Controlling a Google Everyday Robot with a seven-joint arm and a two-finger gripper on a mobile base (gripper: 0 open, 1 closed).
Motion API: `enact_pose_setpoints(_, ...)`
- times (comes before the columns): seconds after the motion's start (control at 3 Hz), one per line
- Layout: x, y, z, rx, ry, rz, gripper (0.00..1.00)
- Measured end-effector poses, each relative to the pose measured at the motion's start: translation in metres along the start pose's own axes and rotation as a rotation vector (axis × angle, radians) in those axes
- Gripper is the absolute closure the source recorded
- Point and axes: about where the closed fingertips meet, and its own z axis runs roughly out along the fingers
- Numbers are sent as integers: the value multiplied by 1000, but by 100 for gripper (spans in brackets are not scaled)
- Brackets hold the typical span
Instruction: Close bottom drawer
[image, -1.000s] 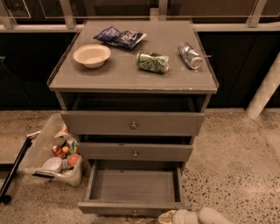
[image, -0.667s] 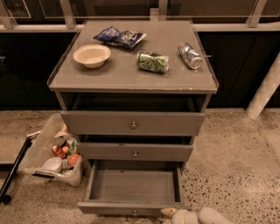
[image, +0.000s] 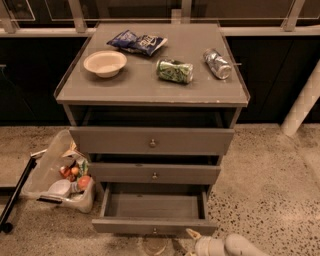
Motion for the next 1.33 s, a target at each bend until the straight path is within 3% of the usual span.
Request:
enact_pose_setpoints(0.33,-24,-23,21,-20,-32,-54,41)
enact_pose_setpoints(0.67,-62,-71,50,-12,-35,-136,65)
enact_pose_setpoints(1.0,-71,-84,55,0,-27,-154,88)
enact_pose_setpoints(1.33,-83,-115,59,62,-8,-160,100)
